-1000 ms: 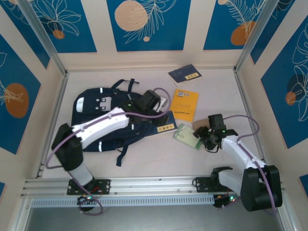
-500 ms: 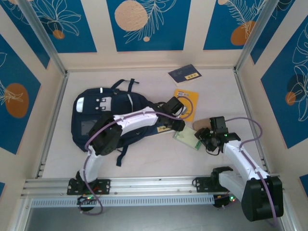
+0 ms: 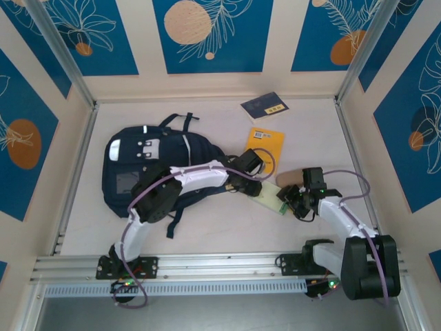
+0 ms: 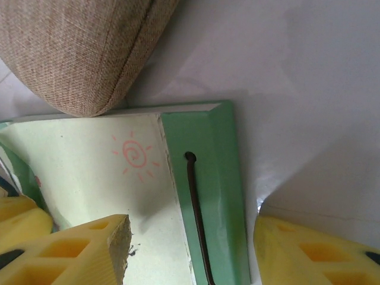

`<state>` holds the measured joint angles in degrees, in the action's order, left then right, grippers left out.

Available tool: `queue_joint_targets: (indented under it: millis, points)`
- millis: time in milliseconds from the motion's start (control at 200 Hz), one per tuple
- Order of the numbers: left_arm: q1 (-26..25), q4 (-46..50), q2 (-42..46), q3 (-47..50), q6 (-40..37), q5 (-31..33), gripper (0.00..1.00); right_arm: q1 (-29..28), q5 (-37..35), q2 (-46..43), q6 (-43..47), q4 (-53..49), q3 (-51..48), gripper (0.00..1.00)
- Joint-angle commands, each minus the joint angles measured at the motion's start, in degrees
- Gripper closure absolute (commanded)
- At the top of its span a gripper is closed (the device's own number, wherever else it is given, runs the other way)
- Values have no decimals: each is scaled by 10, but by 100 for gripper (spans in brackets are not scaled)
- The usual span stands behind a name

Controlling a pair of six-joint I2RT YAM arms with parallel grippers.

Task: Pack the student bag

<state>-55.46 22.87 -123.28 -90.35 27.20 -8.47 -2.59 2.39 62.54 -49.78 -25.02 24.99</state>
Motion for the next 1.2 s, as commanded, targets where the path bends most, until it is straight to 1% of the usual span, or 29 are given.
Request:
queue_joint_targets:
  millis: [0,175,345,435,640,740,845,950,1095,1155,1195]
  points:
    - [-6,-4,-13,23,13,9,74,3,31,10,21,9,4,43]
    - [-5,0,-20,22,10,17,74,4,43,31,21,21,7,43]
    - [-5,-1,-35,19,14,4,76,13,101,38,26,56,2,43]
    - [-5,-1,-38,19,14,0,77,15,110,6,22,64,-7,44]
    - [-2,-1,-34,24,12,-7,79,32,146,-116,8,94,-44,44]
    - [3,-10,-23,34,20,-18,79,35,163,-157,6,95,-48,45]
    - [11,-28,-15,47,35,-44,79,36,189,-177,1,116,-55,46]
    - [15,-44,-10,55,43,-59,78,36,203,-169,-1,137,-59,47]
    - [17,-49,-6,61,44,-65,79,36,207,-135,1,155,-61,55]
    - [18,-52,-3,64,47,-69,79,35,203,-122,3,154,-60,63]
    - [19,-52,1,66,49,-70,79,36,196,-116,5,144,-58,71]
